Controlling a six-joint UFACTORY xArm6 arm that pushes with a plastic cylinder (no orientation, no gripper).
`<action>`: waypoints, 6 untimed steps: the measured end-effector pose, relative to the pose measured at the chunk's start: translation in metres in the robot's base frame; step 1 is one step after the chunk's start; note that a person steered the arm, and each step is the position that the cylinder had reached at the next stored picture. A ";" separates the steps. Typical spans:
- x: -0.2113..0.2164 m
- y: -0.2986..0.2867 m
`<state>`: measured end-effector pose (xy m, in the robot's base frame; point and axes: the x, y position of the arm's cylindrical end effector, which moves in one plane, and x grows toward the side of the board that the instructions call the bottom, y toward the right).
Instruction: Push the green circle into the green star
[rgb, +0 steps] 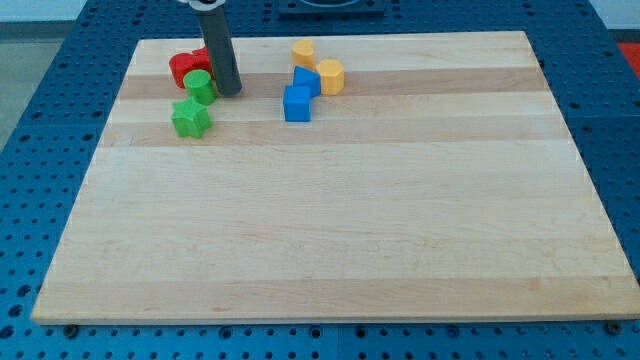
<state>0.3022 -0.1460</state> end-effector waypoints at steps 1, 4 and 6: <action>-0.010 -0.004; -0.001 -0.022; 0.052 -0.030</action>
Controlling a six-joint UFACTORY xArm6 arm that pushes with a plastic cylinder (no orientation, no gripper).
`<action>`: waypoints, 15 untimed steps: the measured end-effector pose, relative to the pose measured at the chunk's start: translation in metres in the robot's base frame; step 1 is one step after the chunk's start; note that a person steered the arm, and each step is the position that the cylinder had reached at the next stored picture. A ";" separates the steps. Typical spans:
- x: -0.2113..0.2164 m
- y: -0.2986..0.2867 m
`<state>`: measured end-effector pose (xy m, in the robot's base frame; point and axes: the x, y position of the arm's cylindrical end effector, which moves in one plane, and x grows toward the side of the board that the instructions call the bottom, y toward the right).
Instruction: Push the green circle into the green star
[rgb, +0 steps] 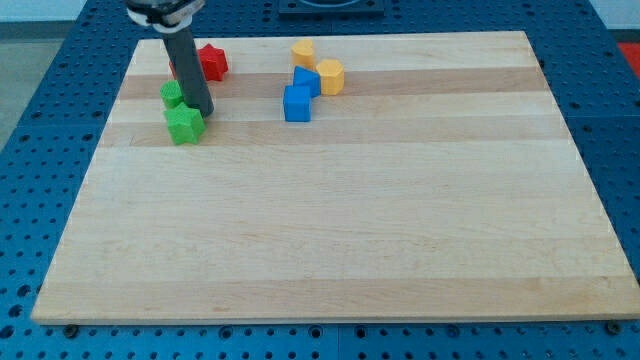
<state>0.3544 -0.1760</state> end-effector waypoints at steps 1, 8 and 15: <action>-0.007 0.000; -0.028 -0.039; 0.023 -0.078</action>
